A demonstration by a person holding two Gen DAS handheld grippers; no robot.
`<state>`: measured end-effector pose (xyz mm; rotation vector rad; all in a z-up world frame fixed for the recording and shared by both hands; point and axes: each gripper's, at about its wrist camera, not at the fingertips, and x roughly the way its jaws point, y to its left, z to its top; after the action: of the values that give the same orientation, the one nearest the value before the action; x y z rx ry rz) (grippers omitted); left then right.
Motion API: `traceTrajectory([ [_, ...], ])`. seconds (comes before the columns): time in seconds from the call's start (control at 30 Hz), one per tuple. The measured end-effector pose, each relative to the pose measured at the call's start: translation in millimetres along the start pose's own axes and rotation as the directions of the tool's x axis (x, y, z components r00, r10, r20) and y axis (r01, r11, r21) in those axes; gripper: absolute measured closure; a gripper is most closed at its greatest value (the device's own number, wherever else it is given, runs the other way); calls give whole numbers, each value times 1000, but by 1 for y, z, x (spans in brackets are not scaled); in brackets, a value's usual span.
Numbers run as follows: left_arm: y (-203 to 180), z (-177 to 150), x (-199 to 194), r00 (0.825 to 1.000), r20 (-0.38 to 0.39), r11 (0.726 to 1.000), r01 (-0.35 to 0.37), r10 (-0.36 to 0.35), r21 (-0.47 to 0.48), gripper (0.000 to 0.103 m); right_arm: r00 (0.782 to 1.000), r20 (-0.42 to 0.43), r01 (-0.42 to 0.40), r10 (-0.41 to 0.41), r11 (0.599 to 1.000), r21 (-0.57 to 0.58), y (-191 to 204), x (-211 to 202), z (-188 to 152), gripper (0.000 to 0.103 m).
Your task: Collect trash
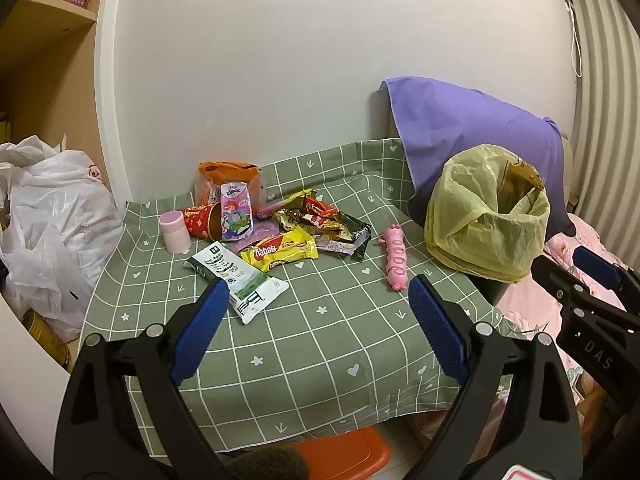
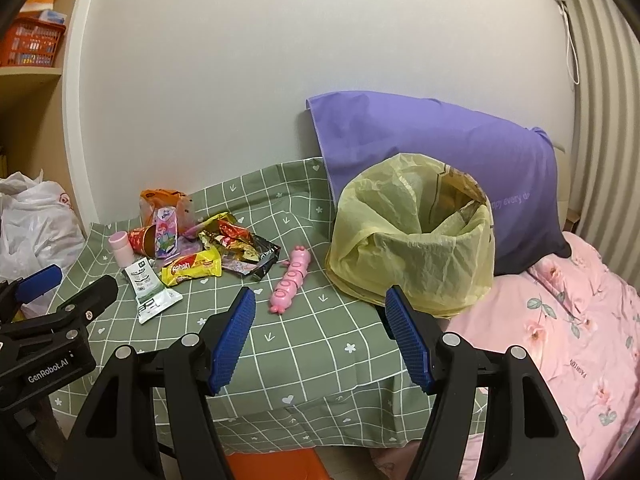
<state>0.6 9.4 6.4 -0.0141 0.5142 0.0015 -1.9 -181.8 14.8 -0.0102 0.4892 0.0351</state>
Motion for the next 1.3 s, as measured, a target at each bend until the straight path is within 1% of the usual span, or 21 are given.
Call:
traceTrajectory([
  [1.3, -7, -2, -2, 1000, -7, 1000, 21, -21, 11, 16, 1000, 3, 5, -5, 1000, 24, -13, -7, -8, 39],
])
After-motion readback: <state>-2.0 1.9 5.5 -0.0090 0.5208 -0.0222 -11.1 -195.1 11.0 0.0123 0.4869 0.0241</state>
